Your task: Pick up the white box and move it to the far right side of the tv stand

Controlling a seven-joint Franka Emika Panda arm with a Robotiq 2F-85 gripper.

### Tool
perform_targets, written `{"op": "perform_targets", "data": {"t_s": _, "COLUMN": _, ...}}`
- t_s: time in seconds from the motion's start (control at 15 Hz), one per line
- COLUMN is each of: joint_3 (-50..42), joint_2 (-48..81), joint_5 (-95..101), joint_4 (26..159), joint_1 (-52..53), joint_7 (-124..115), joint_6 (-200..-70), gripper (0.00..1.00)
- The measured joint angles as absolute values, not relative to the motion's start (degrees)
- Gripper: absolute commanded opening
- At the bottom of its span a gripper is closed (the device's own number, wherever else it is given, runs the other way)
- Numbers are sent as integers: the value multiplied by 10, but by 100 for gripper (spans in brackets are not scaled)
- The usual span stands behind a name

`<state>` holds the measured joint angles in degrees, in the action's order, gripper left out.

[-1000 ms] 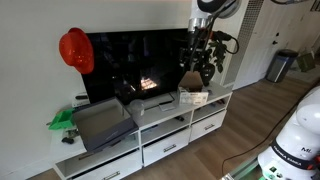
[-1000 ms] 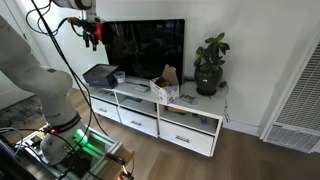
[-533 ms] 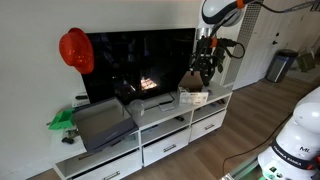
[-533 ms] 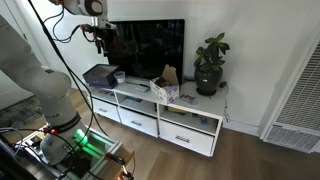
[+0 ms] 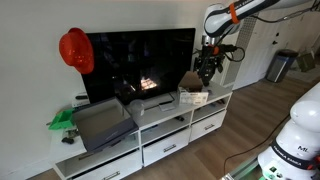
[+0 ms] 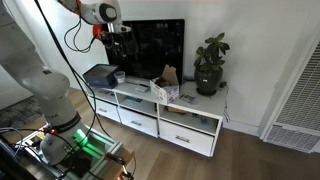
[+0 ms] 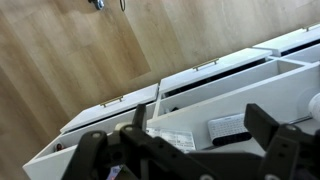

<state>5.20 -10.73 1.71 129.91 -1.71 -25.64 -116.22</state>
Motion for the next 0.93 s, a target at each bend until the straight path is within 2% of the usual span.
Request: {"op": "perform_targets", "data": {"t_s": 0.93, "joint_3": -34, "joint_2": 91, "joint_5": 132, "joint_4": 1219, "joint_1": -28, "joint_7": -250, "joint_6": -1329, "gripper": 100}}
